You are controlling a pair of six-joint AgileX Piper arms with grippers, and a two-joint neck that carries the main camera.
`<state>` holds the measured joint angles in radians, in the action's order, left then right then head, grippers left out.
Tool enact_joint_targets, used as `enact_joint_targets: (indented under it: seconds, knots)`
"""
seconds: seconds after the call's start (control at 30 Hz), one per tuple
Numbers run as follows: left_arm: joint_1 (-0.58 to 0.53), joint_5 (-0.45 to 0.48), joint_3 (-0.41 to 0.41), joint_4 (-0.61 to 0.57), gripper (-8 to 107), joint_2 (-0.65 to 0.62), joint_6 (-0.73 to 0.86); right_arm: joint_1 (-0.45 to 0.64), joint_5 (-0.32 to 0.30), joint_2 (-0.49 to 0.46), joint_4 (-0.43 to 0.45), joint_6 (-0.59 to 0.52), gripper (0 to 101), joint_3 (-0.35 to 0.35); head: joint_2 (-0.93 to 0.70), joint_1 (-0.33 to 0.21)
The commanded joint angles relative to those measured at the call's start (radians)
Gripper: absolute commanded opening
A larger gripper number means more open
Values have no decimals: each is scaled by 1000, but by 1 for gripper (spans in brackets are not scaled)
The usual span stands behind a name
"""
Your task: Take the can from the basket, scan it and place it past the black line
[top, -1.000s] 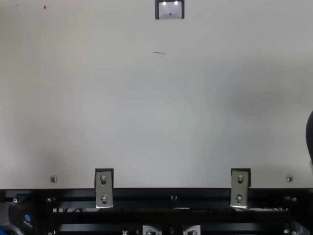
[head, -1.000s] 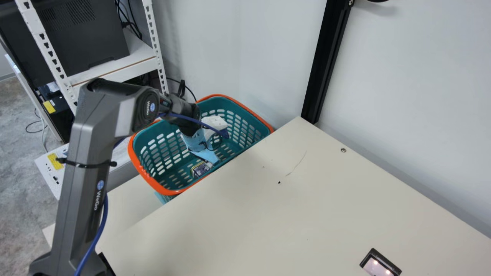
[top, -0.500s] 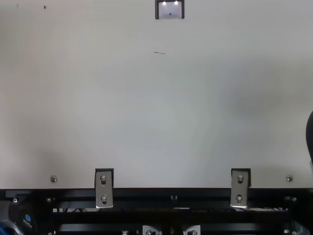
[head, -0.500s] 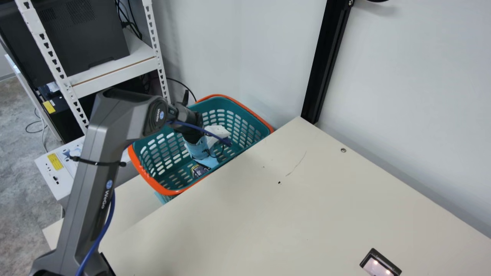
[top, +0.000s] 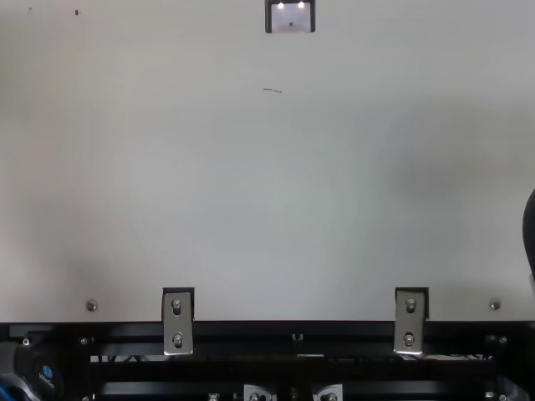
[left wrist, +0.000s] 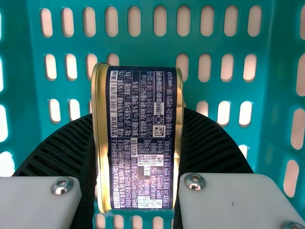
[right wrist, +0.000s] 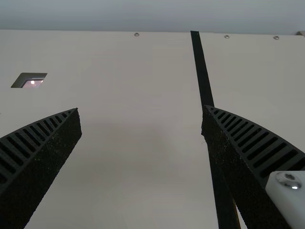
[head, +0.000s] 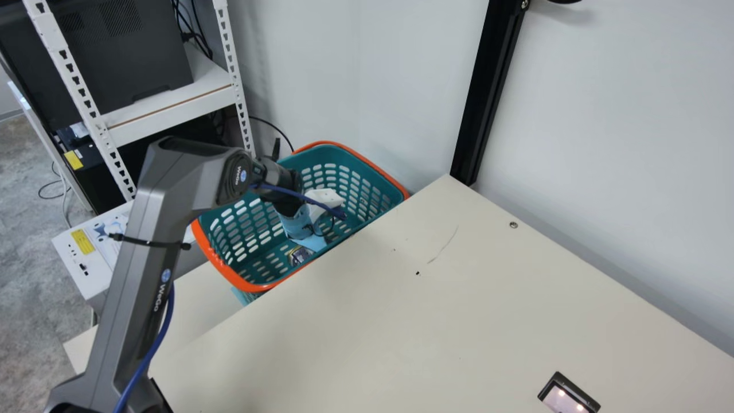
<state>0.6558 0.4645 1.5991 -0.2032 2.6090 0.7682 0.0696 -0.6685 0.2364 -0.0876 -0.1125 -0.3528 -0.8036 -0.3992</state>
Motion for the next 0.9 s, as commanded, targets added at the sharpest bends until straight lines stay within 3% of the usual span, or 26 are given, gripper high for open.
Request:
enact_joint_targets:
  seconds: [0.0,0.87]
  knots:
    - [1,2,-6,-2,10,-14,1,0,0,0,0,0,101,0,-32,-37]
    - [8,71,-131,-85,10,-343,-11,0,0,0,0,0,101,0,-32,-37]
